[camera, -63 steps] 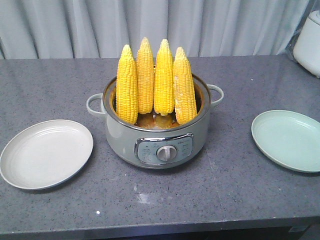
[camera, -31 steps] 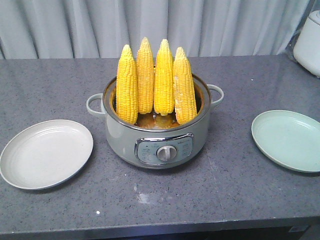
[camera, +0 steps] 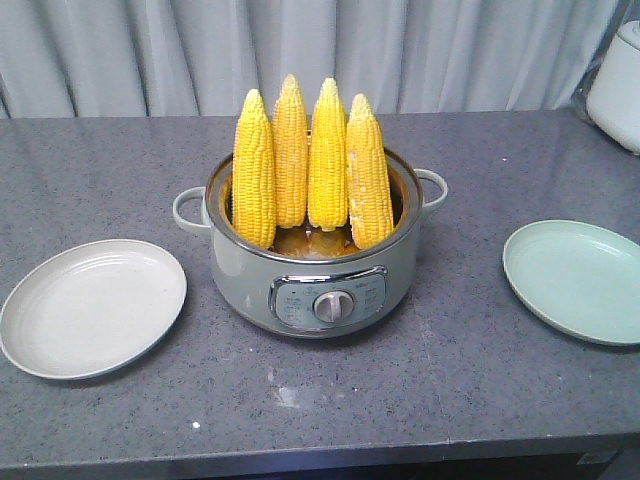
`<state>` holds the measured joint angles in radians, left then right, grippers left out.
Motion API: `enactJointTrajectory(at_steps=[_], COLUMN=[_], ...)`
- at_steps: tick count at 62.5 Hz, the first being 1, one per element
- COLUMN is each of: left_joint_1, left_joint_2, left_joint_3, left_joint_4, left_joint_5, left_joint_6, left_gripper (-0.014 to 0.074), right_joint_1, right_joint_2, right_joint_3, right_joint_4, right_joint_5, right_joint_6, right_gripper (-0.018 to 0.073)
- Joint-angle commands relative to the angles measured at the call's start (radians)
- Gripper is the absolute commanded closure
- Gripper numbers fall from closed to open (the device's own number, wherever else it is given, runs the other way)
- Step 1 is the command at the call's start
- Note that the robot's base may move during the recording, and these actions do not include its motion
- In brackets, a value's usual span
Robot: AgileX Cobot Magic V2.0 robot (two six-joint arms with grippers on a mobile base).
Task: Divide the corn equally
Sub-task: 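Raise the right gripper and move it over the corn in the pot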
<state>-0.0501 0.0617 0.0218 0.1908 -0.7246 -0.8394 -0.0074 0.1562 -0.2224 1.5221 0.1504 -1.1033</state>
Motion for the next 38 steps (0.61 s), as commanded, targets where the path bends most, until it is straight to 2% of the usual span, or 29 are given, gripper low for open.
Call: enactJointTrajectory(at_steps=[1, 9, 14, 32, 38], left_joint_1=[-0.004, -0.004, -0.004, -0.004, -0.004], left_joint_2=[0.015, 0.027, 0.042, 0.091, 0.115], left_joint_3=[-0.086, -0.235, -0.316, -0.405, -0.428], left_joint_4=[-0.035, -0.034, -0.034, -0.033, -0.034], left_joint_5=[0.042, 0.29, 0.392, 0.421, 0.445], left_joint_6=[-0.009, -0.009, -0.007, -0.007, -0.007], left_gripper=[0.0604, 0.0604, 0.0604, 0.0604, 0.0604], right_joint_1=[0.001, 0.001, 0.001, 0.001, 0.001], right_joint_2=[0.059, 0.149, 0.191, 0.217, 0.218], right_joint_3=[-0.078, -0.139, -0.159, -0.156, -0.166], right_joint_4=[-0.001, 0.0, 0.013, 0.081, 0.076], right_joint_5=[0.029, 0.061, 0.066, 0.009, 0.014], right_joint_6=[-0.038, -0.051, -0.052, -0.05, -0.091], right_gripper=[0.0565, 0.0565, 0.0565, 0.0565, 0.0565])
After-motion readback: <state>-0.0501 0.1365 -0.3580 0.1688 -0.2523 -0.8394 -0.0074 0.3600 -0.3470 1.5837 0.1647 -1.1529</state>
